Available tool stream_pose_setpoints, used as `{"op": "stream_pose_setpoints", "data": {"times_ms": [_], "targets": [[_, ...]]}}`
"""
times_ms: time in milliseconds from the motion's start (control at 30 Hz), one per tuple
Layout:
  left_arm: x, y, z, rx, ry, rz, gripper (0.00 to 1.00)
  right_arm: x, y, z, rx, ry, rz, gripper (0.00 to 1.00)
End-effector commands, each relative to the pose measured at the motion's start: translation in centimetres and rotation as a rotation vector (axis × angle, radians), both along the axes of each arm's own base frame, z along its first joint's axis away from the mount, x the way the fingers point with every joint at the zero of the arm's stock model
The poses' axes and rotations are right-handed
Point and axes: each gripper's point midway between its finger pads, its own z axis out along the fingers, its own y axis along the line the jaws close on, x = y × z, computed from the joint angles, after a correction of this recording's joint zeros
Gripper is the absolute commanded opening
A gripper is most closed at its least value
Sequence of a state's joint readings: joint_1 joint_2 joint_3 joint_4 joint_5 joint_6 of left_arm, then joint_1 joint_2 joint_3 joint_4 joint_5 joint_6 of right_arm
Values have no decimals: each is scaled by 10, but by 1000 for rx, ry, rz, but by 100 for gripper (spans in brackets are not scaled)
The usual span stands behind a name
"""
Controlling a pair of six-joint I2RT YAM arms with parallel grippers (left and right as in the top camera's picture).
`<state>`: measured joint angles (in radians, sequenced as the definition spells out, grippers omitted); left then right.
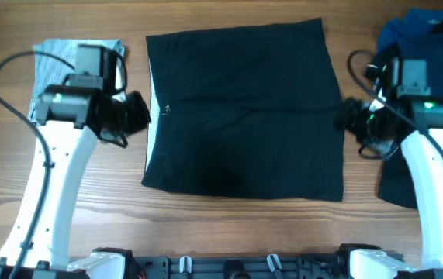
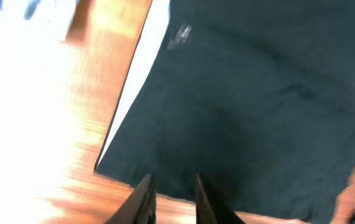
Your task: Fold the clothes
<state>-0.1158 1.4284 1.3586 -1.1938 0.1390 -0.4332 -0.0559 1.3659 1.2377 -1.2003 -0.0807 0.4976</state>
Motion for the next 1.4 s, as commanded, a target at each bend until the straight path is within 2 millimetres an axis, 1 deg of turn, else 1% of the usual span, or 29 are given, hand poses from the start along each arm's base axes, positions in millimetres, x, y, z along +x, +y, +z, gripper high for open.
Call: {"op": "stream_pose_setpoints", "data": {"times_ms": [0,33,67,133,167,233,267,333,367,467,533,567,633,667,733,800,933,1000,1133,1233,1367], "targets": [[-27,-1,-48,28,135,4,33,-33,2,-41,26,156,-111,86],[-29,-1,-63,29,144,5,50,-46,6,-56,48,206,-129,86],[-30,-1,-78,22,147,30,63,-57,8,-70,57,248,-129,85],[-31,-4,-96,2,142,44,63,-79,14,-93,87,322,-144,85],[-31,-4,-107,-3,133,43,63,-89,15,-103,92,352,-176,83],[-27,-5,-115,-7,107,43,63,-96,15,-115,95,373,-234,81],[-25,-5,-115,-8,96,43,63,-97,15,-118,96,374,-250,81],[-16,-6,-113,-12,57,39,63,-97,15,-122,98,371,-273,81],[-11,-2,-113,9,36,46,63,-100,15,-123,99,381,-296,80],[-15,0,-118,22,47,49,61,-102,14,-129,95,385,-349,76],[-16,1,-121,26,48,49,61,-94,14,-134,99,344,-352,76],[-16,4,-122,45,47,55,62,-89,13,-136,105,325,-379,75],[-15,11,-122,83,41,66,62,-87,13,-137,107,315,-416,73],[-15,11,-122,83,42,67,62,-87,12,-138,100,313,-416,72],[-15,11,-122,82,42,66,62,-91,5,-138,63,320,-426,72],[-15,11,-122,82,42,66,62,-94,0,-138,68,334,-456,71],[-15,11,-122,82,42,66,62,-103,-21,-138,85,361,-569,72],[-15,11,-122,82,42,66,63,-104,-29,-138,91,358,-592,72],[-15,11,-122,82,42,66,63,-108,-36,-138,72,364,-617,72],[-15,11,-122,82,42,66,63,-110,-34,-147,79,359,-615,71],[-17,11,-124,83,46,66,63,-113,-23,-166,137,340,-611,71]]}}
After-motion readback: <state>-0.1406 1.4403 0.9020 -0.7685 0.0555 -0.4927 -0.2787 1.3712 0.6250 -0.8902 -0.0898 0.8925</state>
